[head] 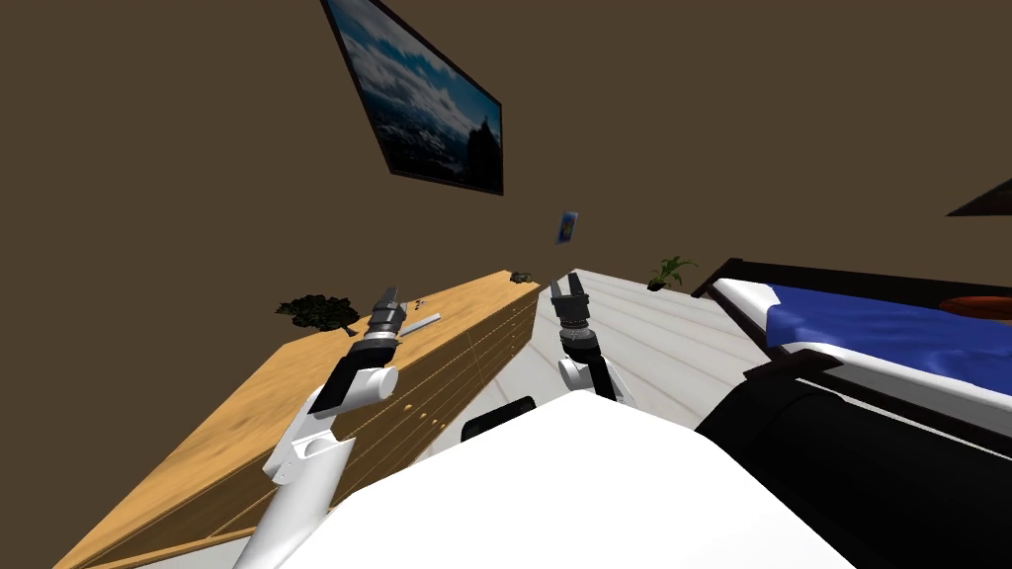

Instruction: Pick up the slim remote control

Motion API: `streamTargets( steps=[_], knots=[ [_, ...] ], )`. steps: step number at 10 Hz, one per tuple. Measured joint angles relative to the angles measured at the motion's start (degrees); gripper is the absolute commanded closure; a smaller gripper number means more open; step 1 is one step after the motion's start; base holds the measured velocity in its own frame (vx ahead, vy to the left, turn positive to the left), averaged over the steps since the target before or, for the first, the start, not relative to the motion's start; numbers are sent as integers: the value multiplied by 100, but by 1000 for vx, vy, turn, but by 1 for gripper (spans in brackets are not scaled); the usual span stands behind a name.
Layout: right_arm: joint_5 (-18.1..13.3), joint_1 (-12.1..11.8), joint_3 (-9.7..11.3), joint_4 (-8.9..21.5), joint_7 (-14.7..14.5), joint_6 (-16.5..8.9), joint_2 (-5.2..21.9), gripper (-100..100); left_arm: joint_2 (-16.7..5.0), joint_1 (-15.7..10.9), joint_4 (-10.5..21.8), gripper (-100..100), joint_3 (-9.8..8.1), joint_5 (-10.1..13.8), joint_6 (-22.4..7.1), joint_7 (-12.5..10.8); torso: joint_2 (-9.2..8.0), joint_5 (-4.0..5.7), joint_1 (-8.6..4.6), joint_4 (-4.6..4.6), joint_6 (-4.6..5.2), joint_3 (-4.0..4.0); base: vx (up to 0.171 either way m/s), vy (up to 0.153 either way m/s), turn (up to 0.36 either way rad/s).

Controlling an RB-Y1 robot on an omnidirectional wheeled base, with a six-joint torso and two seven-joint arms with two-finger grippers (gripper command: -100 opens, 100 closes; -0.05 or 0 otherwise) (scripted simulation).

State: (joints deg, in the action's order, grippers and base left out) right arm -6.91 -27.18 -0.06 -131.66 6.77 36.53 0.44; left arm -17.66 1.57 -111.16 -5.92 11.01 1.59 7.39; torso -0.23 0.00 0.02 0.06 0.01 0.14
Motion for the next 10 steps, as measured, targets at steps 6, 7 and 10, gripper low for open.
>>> streamTargets(
  steps=[6,7,10],
  knots=[
    [0,0,0,0,0,0,0,0,-439,-916,931,-100,-185,299,-907,-31,9,1,-3,-2,-1,-5,-50,-15,-82],
    [0,-1,0,0,0,0,0,0,-467,-1046,1087,-100,-203,322,-1057,-31,10,0,-1,-3,-4,-6,-43,-18,-98],
    [0,-1,-1,0,0,0,0,0,-586,-1397,1458,-100,-276,399,-1507,-28,15,-1,2,-3,-5,-8,-25,-7,-47]
  ],
)
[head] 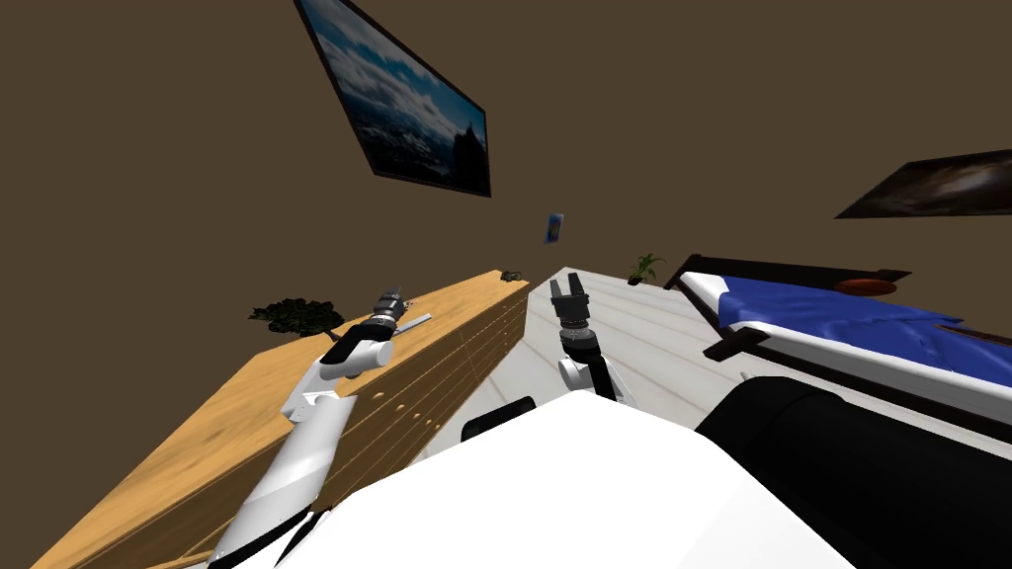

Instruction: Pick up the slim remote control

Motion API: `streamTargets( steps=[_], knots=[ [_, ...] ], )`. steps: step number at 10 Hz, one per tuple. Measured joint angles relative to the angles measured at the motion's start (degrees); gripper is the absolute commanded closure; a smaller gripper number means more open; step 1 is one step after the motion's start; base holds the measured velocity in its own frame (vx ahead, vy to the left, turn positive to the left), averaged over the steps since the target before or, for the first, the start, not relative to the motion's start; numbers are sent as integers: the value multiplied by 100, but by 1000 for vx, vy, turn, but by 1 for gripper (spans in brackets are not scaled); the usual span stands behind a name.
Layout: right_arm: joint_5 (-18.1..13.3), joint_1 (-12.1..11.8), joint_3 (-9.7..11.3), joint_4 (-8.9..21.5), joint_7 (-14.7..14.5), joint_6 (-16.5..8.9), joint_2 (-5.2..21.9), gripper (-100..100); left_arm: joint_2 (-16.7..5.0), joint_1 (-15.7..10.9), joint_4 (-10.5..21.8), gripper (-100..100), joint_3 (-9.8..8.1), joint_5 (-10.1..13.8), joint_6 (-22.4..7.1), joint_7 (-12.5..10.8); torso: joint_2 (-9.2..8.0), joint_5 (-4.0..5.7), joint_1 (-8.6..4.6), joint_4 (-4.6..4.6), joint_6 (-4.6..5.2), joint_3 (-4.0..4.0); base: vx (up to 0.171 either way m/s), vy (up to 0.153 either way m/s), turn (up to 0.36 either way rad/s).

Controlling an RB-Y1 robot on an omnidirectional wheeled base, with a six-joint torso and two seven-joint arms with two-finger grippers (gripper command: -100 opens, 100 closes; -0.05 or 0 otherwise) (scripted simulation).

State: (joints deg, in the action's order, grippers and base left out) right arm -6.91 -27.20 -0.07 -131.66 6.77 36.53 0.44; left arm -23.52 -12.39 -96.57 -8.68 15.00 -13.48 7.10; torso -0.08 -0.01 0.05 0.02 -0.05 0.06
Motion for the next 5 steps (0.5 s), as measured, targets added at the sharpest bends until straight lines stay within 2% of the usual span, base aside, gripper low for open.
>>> streamTargets(
  steps=[2,5],
  knots=[
    [0,0,0,0,0,0,0,0,-181,-236,327,-100,-51,118,-235,-30,1,1,-3,0,1,-1,-27,-17,-88],
    [0,0,0,0,0,0,0,0,-377,-742,869,-100,-155,216,-723,-46,-2,2,-6,1,2,1,-28,-13,-71]
  ],
)
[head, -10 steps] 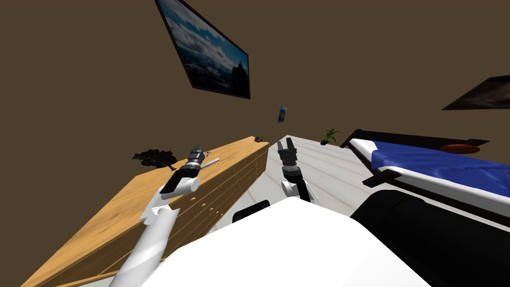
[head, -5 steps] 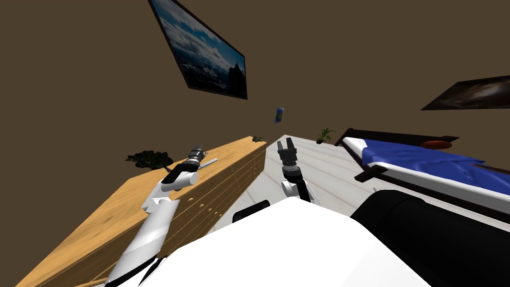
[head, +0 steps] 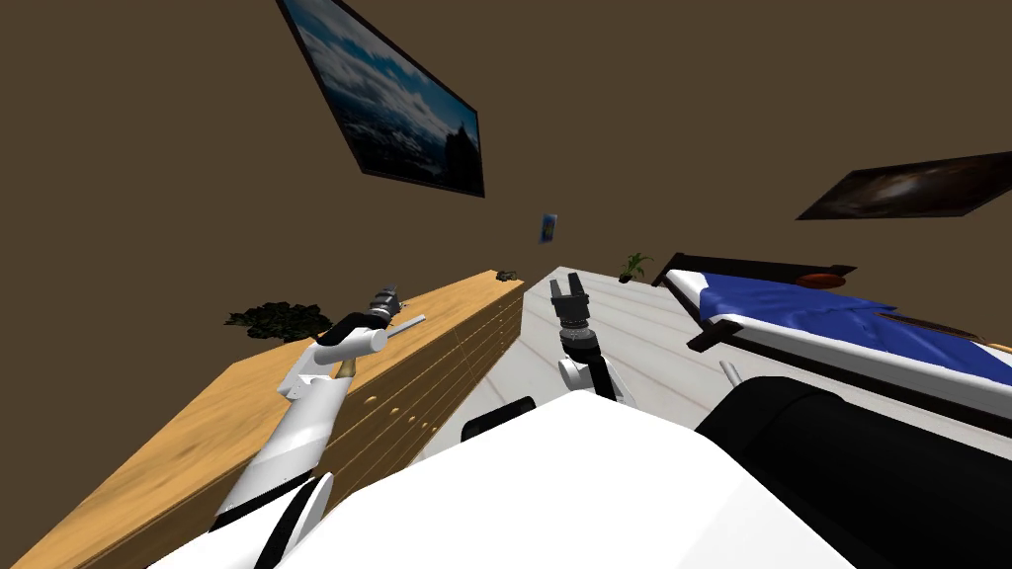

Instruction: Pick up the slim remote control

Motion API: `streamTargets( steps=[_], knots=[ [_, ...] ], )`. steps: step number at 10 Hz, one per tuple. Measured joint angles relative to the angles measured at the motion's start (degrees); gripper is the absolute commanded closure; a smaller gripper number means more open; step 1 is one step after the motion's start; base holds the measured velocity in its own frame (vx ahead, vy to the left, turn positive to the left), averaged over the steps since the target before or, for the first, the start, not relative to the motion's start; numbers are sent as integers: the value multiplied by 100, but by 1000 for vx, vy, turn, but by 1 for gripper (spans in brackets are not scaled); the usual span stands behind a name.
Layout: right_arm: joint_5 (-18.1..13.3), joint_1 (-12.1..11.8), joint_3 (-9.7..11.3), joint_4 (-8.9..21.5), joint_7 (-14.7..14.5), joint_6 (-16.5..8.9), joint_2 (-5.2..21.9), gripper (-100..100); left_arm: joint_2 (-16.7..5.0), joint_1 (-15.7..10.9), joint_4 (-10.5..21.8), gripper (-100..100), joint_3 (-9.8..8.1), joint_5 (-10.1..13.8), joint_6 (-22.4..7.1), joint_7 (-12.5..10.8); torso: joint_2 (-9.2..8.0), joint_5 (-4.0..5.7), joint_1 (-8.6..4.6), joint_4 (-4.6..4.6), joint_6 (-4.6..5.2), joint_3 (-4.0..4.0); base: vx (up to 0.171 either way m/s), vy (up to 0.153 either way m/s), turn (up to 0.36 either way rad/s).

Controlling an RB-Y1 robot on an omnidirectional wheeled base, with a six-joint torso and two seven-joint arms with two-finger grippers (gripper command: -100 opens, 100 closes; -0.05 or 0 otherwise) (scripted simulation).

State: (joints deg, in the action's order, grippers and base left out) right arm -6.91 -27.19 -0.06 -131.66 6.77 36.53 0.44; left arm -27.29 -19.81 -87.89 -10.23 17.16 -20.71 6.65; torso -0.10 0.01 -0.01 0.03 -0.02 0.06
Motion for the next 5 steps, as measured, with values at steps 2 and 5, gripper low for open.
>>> streamTargets(
  steps=[2,5],
  knots=[
    [0,-1,0,0,0,0,0,0,-85,-165,283,-100,-26,56,-279,-12,5,-2,6,-1,-3,-3,-12,-7,-42],
    [0,-1,0,0,0,0,0,0,-211,-421,652,-100,-91,115,-668,-30,9,-2,6,-2,-3,-5,-4,-8,-55]
  ],
)
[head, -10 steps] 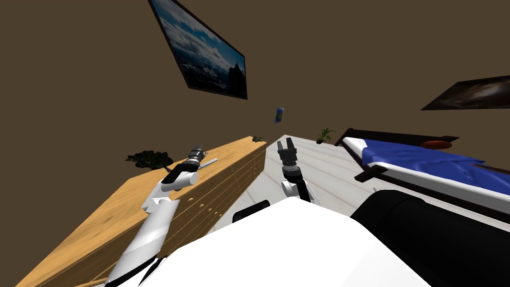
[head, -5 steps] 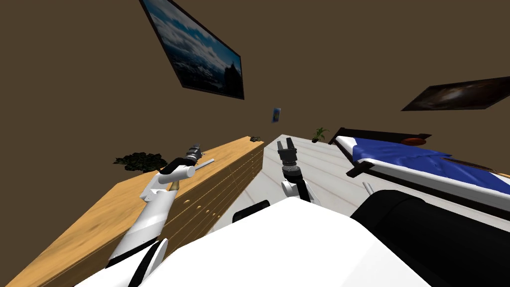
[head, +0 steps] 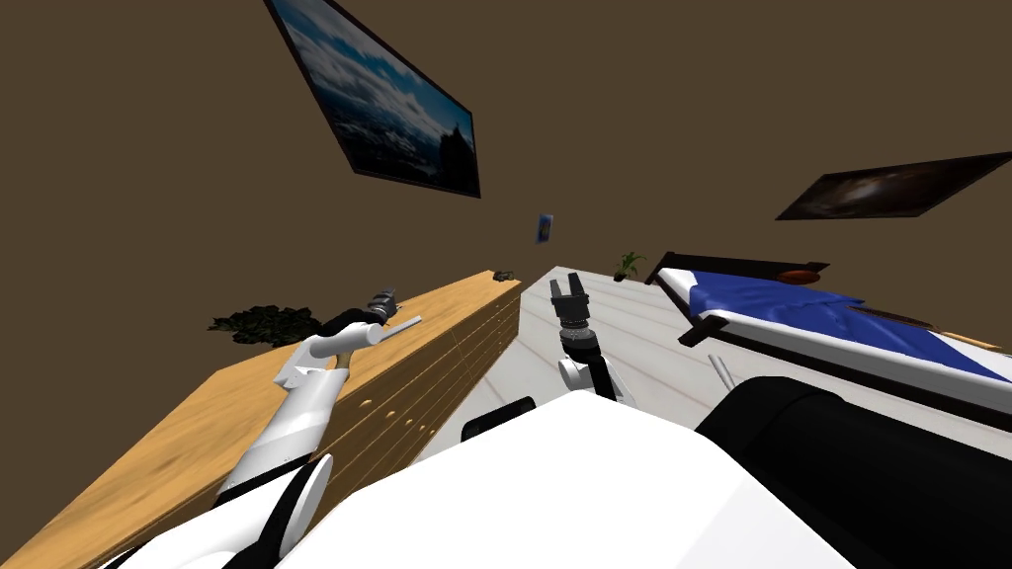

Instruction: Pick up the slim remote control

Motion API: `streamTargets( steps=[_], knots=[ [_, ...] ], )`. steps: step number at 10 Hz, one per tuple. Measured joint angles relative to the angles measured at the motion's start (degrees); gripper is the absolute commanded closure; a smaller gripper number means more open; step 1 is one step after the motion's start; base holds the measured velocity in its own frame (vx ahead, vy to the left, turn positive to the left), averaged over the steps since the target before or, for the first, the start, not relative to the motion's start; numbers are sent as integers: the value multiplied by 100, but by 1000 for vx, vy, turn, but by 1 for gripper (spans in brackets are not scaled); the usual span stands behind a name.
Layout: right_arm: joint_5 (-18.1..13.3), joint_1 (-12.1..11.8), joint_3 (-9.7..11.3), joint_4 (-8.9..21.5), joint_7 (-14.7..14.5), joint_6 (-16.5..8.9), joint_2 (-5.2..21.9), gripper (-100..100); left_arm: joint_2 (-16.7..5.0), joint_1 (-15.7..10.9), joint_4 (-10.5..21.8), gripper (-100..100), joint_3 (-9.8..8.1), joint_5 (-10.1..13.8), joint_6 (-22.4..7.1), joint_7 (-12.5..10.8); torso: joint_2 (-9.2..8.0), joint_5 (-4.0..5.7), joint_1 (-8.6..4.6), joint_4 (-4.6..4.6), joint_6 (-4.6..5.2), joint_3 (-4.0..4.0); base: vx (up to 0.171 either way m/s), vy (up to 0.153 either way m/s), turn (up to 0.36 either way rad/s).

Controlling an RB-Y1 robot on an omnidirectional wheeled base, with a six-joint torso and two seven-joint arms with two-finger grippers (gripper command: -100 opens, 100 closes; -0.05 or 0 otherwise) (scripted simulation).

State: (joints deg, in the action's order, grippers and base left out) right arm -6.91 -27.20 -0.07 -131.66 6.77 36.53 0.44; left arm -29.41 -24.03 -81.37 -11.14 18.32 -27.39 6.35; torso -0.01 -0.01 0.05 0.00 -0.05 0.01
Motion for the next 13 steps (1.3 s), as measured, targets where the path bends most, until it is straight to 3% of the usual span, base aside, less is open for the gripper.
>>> streamTargets(
  steps=[3,13],
  knots=[
    [0,0,0,0,0,0,0,0,-213,-380,463,-100,-95,93,-487,-31,1,1,-4,0,2,-1,-2,-10,-74],
    [0,-1,0,0,0,0,0,0,-736,-1208,1936,-100,-324,255,-2006,-122,16,-1,5,-3,0,-9,21,2,-51]
  ],
)
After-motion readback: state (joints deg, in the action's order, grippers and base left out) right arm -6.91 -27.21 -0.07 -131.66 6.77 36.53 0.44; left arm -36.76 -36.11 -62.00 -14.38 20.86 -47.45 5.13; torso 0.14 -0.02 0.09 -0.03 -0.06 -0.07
